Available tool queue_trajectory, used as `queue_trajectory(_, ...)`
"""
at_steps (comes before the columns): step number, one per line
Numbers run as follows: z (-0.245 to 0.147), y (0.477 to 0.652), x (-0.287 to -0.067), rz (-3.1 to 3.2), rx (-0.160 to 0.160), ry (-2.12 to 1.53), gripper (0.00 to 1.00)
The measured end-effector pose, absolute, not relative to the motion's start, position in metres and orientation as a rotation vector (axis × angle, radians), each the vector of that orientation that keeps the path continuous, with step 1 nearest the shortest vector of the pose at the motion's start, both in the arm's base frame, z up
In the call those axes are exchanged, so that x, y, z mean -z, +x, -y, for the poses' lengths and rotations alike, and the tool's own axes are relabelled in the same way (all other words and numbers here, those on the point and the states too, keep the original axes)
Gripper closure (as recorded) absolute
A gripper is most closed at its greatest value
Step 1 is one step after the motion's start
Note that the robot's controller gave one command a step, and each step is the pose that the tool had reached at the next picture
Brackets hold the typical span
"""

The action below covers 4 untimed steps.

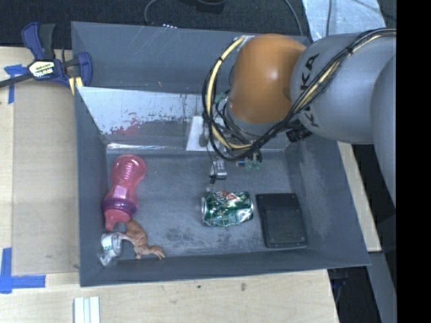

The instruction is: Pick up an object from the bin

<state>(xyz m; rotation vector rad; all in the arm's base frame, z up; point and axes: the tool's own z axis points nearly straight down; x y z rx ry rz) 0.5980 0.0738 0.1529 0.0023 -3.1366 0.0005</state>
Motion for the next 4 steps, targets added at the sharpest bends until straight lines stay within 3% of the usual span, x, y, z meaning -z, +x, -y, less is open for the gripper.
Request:
queue_trajectory(1,-0.074,0.6,-0.158,3.145,0.001,0.001,0.0)
queue_trajectory(2,-0.064,0.59,-0.147,3.144,0.001,0.145,0.0)
queue_trajectory(3,-0.029,0.547,-0.119,3.117,0.0,0.442,0.0)
queue_trajectory(4,-0.022,0.54,-0.098,3.11,-0.001,0.472,0.0)
